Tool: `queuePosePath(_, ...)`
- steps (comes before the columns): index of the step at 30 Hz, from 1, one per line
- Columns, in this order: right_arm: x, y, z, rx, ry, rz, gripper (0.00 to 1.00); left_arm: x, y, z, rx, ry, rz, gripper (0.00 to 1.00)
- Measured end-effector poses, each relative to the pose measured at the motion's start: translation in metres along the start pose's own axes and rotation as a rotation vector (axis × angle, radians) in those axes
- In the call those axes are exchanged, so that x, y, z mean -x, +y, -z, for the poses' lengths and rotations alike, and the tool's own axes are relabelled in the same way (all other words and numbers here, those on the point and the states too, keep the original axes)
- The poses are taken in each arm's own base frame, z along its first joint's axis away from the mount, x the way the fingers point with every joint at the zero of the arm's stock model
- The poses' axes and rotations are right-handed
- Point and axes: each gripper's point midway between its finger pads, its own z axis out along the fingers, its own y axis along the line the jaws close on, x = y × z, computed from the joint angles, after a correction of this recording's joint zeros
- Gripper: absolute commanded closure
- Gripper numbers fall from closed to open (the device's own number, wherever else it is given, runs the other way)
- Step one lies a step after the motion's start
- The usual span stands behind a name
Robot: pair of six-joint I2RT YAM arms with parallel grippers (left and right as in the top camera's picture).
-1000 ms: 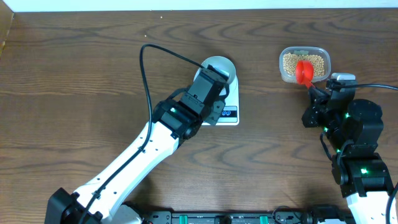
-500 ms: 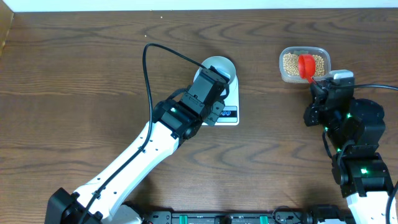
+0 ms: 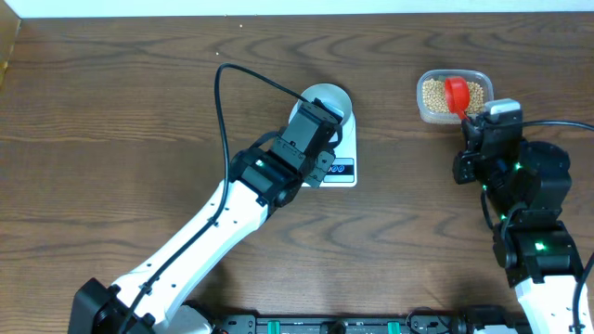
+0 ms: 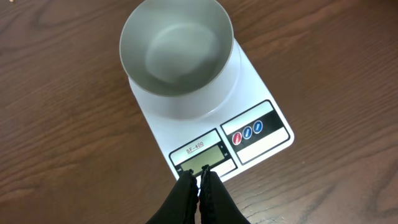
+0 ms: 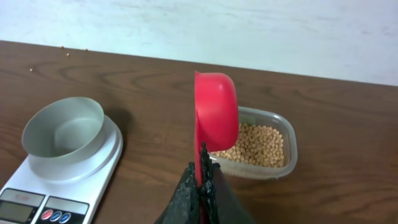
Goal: Scoop item into bowl and weigh 50g on scale
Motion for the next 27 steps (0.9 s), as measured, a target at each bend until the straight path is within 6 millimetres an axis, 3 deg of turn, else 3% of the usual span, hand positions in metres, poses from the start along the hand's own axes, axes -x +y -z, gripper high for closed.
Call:
queuePosePath(11,0.001,0.006,-0.001,0.04,0.095,-0.102,0.99,-0.005,0.0,-0.001,0.001,0.023,0.042,0.93)
queuePosePath(19,0.004,0.012,0.021,0.063,0.326,-0.179,0.99,-0.014,0.001,-0.001,0.004,0.056,0.067,0.93)
queuePosePath(27,0.021,0.011,0.024,0.066,0.314,-0.164,0.99,-0.014,-0.006,-0.001,-0.032,0.06,0.071,0.93)
